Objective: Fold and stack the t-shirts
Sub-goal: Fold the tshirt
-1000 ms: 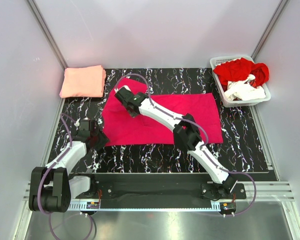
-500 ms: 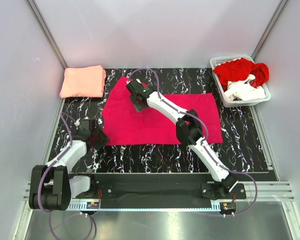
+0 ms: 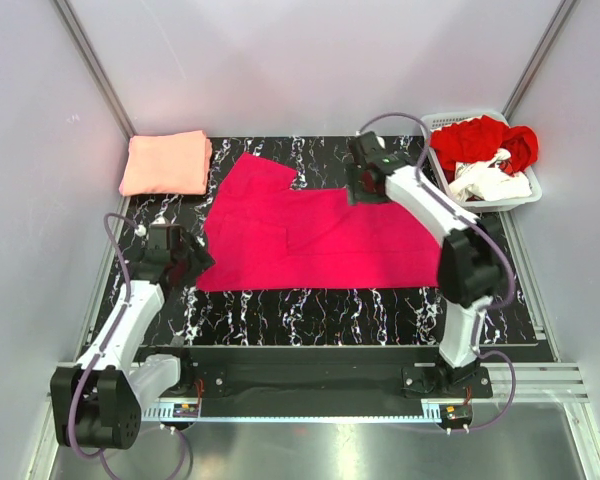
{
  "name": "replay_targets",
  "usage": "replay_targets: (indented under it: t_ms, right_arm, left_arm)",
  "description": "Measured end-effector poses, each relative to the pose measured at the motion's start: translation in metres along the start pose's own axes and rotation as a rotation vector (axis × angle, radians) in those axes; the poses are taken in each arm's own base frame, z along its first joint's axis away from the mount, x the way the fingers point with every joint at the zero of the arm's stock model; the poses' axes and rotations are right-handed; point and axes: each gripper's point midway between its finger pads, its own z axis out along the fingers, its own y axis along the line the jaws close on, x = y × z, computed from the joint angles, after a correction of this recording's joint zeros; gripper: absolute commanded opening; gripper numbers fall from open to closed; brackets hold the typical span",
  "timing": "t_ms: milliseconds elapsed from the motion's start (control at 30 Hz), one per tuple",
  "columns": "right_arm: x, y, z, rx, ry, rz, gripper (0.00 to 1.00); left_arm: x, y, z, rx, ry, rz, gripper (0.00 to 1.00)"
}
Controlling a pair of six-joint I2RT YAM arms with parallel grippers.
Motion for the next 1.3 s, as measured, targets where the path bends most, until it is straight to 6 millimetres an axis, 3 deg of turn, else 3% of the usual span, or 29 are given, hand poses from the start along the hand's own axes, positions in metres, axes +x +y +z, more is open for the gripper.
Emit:
replay_targets:
  t_ms: [133, 333, 533, 667, 833, 1000, 1300]
  right_arm:
    - [0.036, -0.042, -0.021, 0.016, 0.031, 0.099, 0.69]
    - [0.108, -0.118, -0.022, 0.063, 0.158, 0.378, 0.68]
    - [0.154, -0.139, -0.037, 0.024, 0.185, 0.596, 0.59]
    - [0.177, -0.190, -0.032, 0.062, 0.181, 0.857, 0.57]
    - [0.201, -0.190, -0.028, 0.042, 0.205, 0.959, 0.55]
    - [0.203, -0.196, -0.020, 0.037, 0.197, 1.013, 0.50]
    - [0.214, -0.199, -0.008, 0.053, 0.217, 1.048, 0.50]
  left_arm:
    - [-0.013, -0.005, -0.005, -0.002, -0.036, 0.007, 0.73]
    - [-0.005, 0.005, 0.003, -0.049, 0.001, 0.009, 0.71]
    - [0.017, 0.025, 0.014, -0.102, 0.049, -0.006, 0.72]
    - [0.026, 0.038, 0.018, -0.139, 0.063, -0.015, 0.70]
    - [0.024, 0.041, 0.020, -0.149, 0.051, -0.021, 0.70]
    - [0.028, 0.046, 0.023, -0.153, 0.050, -0.029, 0.68]
    - [0.031, 0.047, 0.030, -0.147, 0.049, -0.046, 0.67]
